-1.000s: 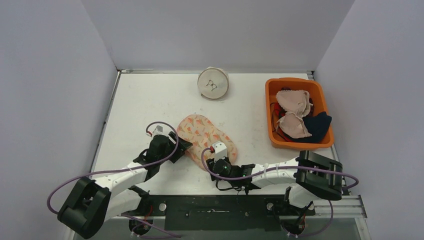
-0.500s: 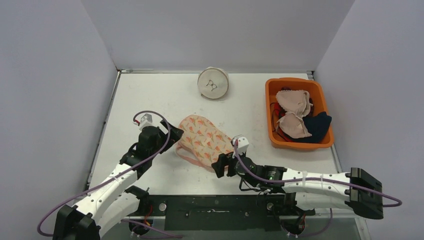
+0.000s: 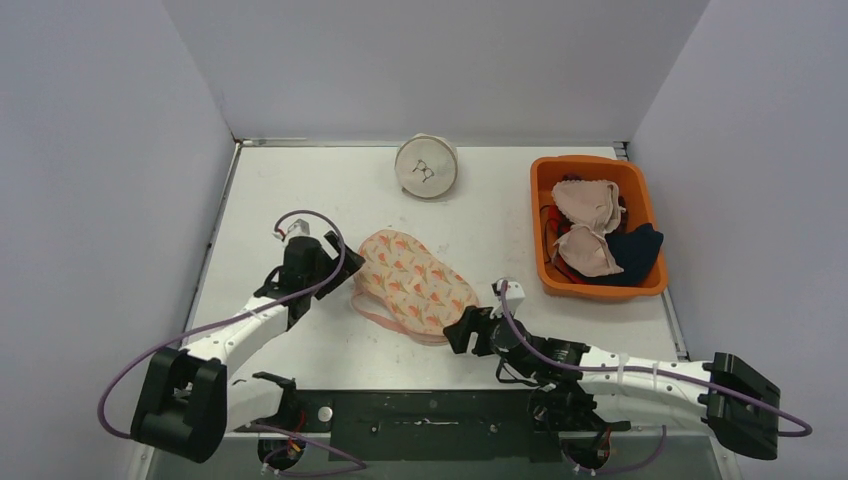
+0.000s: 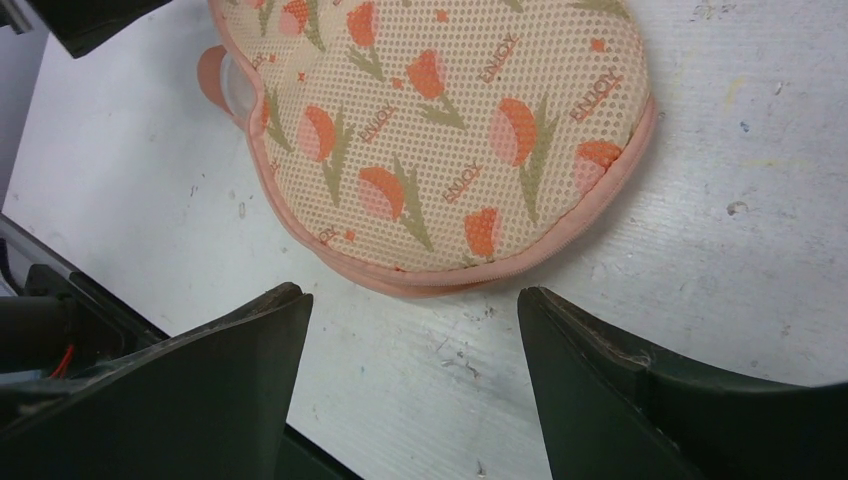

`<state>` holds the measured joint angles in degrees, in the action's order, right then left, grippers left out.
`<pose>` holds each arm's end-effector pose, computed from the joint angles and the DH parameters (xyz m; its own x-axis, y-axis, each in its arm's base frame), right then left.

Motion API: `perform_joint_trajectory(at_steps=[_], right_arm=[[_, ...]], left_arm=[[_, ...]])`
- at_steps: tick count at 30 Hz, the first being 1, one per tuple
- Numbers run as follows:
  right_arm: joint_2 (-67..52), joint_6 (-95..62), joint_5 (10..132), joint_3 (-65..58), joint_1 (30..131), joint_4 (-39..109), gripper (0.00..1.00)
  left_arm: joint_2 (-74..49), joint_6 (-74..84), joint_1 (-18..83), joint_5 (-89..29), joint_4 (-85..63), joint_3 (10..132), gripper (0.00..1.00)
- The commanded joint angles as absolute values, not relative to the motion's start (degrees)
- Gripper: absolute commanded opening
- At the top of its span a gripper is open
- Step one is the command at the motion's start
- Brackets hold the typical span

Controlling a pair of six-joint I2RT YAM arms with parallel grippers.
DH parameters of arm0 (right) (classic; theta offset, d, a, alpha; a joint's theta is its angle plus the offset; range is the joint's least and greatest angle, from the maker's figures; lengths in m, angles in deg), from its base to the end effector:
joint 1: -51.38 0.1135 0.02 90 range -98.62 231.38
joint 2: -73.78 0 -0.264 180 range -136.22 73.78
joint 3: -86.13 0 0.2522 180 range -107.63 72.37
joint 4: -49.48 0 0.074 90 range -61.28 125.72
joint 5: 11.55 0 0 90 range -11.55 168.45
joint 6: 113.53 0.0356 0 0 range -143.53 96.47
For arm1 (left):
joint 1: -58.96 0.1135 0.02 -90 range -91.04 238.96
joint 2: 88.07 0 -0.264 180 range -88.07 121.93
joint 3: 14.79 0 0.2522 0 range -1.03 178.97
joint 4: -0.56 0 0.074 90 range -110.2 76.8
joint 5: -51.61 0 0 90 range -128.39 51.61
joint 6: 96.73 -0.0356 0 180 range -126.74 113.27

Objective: Unzip the laundry bag and remove the bra
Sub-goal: Move the laundry bag to the center of the board.

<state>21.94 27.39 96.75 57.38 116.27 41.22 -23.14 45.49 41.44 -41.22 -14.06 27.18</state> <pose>0.0869 0.1591 0.1661 -0.7182 0.2043 -0.6652 -0.2988 0.7728 0.5600 0.2172 -0.0667 0.1874 -0.5644 -0.6496 -0.5093 -0.2983 0.7358 -0.6079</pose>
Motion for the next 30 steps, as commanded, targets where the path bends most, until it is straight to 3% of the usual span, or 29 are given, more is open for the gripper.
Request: perform_joint_trajectory(at_steps=[1,12,21,30], right_arm=[[24.17,28.31,95.40,58.79,115.84,44.63,0.77],[30.40,27.91,94.22,59.78,115.72,41.47,0.77],[32.99,27.77,94.81,59.71,115.72,39.20,0.75],[34.89,27.69,95.23,59.71,115.72,37.74,0.75]], left_arm=[[-17.30,43.49,41.62,-35.67,-5.34,31.04,0.87],[-10.52,43.63,41.73,-39.59,-9.68,32.14,0.82],[-4.71,45.26,41.65,-35.50,-4.92,31.03,0.56],[-7.63,46.76,41.72,-35.27,-2.59,28.42,0.28]])
